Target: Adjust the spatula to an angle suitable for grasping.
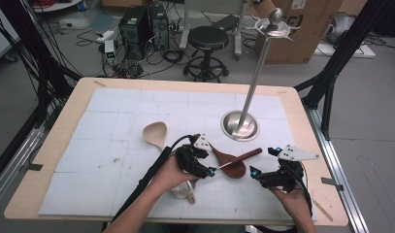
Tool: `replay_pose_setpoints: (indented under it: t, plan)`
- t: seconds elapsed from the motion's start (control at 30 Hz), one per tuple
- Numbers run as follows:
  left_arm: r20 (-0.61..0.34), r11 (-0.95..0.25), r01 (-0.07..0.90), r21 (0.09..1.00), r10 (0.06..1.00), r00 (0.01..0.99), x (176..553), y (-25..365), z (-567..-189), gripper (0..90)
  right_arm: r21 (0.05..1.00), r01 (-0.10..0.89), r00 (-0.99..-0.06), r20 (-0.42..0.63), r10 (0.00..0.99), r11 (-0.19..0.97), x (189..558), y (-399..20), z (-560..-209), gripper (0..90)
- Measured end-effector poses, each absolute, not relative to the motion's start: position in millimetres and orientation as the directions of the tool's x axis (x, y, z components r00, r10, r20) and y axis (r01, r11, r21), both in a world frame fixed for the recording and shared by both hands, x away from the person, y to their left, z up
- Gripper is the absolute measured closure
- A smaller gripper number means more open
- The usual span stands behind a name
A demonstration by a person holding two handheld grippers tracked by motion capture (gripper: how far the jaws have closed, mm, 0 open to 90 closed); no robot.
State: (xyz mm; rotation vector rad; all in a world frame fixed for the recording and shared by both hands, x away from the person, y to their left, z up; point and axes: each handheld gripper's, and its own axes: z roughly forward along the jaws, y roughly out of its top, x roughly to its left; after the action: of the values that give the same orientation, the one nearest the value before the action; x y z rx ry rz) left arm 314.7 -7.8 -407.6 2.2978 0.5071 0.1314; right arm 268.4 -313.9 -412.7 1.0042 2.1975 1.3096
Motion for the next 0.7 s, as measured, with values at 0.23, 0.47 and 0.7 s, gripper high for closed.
replay_pose_setpoints:
  t: [0.23,0.47,0.7]
  plan:
    - [-0.077,-0.646,0.327,0.690,0.384,0.920,316.7,-10.4,-411.9,52.3,0.872,0.380,-0.667,0.027,0.745,0.308,268.6,-313.9,-412.8,0.6]
    - [-0.082,-0.669,0.322,0.670,0.364,0.928,317.2,-13.9,-415.6,61.6,0.871,0.380,-0.669,0.028,0.743,0.310,268.7,-313.1,-412.9,0.7]
    - [-0.084,-0.681,0.315,0.661,0.350,0.933,317.6,-16.9,-418.4,67.4,0.872,0.379,-0.667,0.025,0.744,0.311,268.6,-313.7,-412.8,0.7]
